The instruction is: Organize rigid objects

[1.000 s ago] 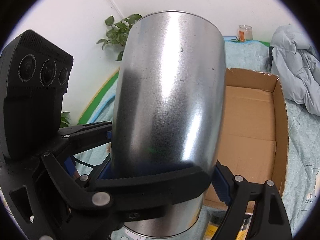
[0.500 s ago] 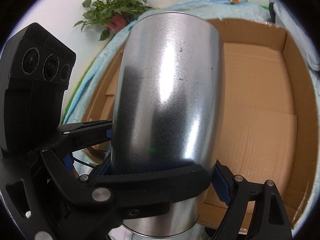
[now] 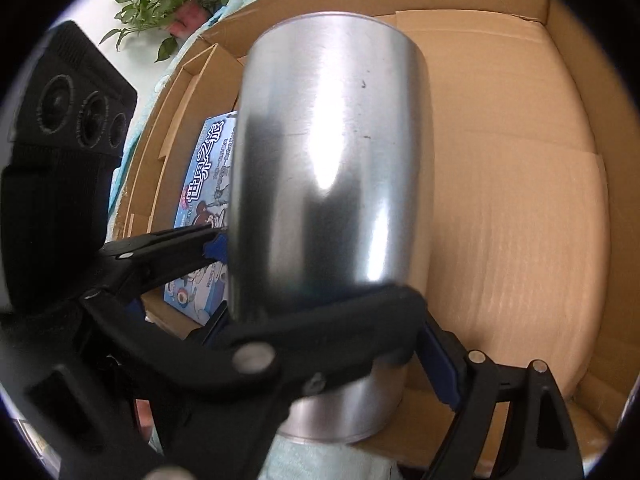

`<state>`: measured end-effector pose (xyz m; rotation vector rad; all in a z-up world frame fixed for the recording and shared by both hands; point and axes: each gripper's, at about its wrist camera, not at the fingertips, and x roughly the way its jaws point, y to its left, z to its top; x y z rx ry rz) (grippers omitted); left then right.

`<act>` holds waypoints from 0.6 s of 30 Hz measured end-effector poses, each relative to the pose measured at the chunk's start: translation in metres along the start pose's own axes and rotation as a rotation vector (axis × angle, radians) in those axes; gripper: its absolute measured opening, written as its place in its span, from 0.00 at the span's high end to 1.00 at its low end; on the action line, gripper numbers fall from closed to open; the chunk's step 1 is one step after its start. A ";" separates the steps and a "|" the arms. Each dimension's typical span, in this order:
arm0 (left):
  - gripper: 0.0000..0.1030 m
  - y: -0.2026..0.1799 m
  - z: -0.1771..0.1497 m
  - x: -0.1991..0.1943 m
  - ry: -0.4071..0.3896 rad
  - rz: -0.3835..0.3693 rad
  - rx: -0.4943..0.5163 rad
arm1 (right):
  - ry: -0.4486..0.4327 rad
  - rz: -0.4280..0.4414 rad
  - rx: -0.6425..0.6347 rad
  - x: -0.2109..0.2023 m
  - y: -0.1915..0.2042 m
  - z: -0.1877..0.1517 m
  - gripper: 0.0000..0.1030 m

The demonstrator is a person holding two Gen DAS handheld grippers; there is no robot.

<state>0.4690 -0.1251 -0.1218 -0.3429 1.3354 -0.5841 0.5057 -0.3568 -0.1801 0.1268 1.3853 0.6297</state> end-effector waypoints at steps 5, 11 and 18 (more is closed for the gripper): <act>0.18 -0.008 -0.004 -0.003 0.022 0.016 -0.002 | -0.026 0.012 -0.008 -0.010 0.000 -0.017 0.18; 0.18 -0.014 -0.005 -0.006 0.023 0.050 0.003 | -0.048 0.024 -0.004 -0.015 0.006 -0.023 0.18; 0.18 -0.021 -0.008 -0.018 -0.010 0.105 0.007 | -0.048 0.037 0.020 -0.008 0.009 -0.023 0.18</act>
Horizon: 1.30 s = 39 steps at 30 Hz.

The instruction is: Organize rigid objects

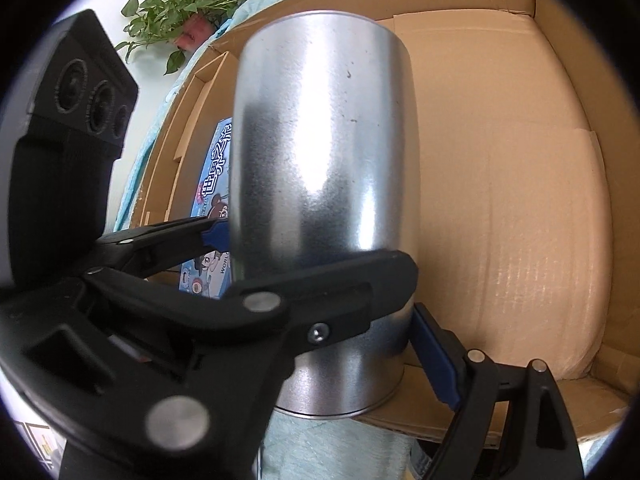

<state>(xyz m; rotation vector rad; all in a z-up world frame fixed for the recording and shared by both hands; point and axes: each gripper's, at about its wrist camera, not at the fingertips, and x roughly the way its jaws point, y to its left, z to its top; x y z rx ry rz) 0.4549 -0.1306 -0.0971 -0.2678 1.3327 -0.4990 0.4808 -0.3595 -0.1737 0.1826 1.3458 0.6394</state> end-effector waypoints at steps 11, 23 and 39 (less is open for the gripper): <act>0.21 0.000 -0.019 -0.092 -0.282 0.116 0.038 | 0.002 -0.016 0.031 0.007 0.000 0.003 0.17; 0.01 -0.008 -0.153 -0.185 -0.723 0.373 0.078 | -0.399 -0.199 -0.101 -0.094 0.035 -0.066 0.12; 0.01 -0.020 -0.270 -0.142 -0.597 0.386 0.043 | -0.320 -0.347 -0.032 -0.073 -0.034 -0.133 0.16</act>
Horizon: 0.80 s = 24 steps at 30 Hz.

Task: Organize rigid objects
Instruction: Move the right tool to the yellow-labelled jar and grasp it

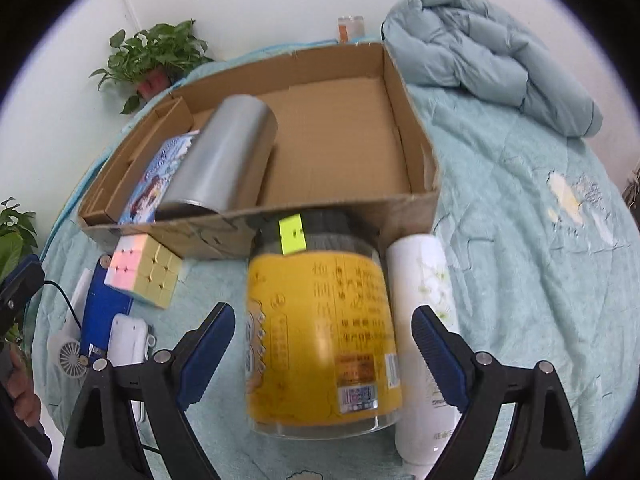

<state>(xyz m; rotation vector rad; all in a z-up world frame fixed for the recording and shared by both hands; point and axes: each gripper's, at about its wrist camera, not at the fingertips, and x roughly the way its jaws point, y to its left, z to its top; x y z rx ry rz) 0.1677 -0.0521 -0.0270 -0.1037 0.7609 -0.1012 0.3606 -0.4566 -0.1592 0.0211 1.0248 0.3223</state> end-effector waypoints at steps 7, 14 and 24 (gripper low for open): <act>0.01 -0.013 -0.001 0.009 0.057 -0.097 -0.016 | 0.005 0.000 -0.043 -0.006 0.014 -0.018 0.21; 0.01 -0.038 -0.012 0.025 0.199 -0.332 -0.037 | 0.053 0.055 -0.116 -0.023 0.049 -0.052 0.19; 0.02 -0.058 -0.027 0.064 0.366 -0.497 -0.130 | 0.090 0.322 -0.002 -0.029 0.026 -0.049 0.18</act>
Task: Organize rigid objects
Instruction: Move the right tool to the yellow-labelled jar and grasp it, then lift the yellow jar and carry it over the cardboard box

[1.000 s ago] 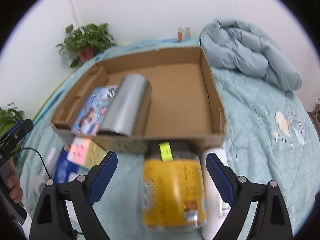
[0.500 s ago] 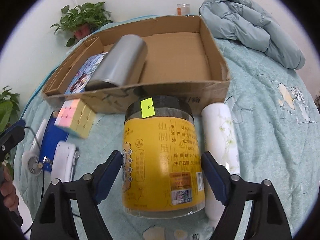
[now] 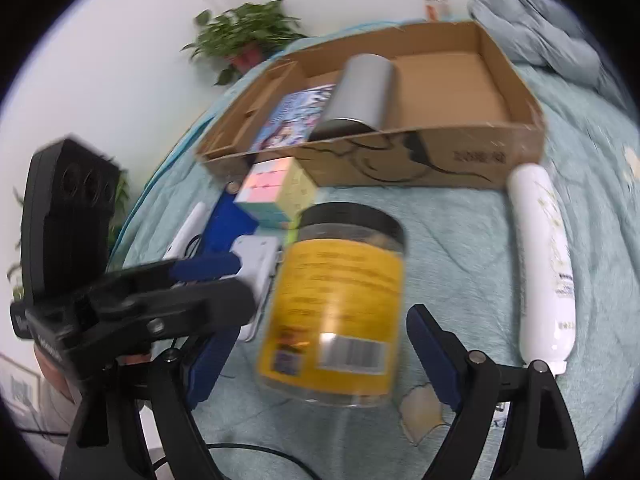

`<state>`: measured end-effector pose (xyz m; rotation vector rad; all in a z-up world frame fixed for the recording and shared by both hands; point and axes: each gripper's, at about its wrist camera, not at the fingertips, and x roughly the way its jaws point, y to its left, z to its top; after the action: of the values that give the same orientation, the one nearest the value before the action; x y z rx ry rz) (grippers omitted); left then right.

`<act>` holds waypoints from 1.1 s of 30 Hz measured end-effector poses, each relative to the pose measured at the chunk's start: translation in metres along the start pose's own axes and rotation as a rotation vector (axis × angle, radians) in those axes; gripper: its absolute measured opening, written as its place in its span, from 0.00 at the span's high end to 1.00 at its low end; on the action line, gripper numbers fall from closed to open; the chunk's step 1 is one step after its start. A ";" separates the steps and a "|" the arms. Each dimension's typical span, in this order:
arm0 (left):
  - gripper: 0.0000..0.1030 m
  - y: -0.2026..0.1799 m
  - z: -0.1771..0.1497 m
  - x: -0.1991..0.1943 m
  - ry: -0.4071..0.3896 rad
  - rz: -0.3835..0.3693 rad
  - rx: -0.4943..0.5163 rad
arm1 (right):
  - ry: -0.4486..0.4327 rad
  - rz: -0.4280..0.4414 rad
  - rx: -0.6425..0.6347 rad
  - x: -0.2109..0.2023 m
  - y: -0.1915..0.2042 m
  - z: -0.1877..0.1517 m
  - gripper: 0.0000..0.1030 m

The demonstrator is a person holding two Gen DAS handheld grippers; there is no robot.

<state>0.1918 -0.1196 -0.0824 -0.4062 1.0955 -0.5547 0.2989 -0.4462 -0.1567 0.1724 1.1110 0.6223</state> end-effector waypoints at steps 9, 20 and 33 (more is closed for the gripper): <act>0.05 0.006 0.011 0.033 0.084 -0.021 -0.057 | 0.114 0.123 0.031 0.034 0.004 -0.003 0.20; 0.07 0.009 0.011 0.058 0.142 0.037 -0.097 | 0.100 0.013 -0.047 0.040 0.027 -0.008 0.18; 0.13 0.010 -0.003 0.040 0.096 0.041 -0.105 | 0.109 -0.015 -0.099 0.045 0.033 -0.001 0.18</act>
<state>0.2053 -0.1359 -0.1174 -0.4511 1.2264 -0.4862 0.2987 -0.3951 -0.1782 0.0450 1.1819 0.6784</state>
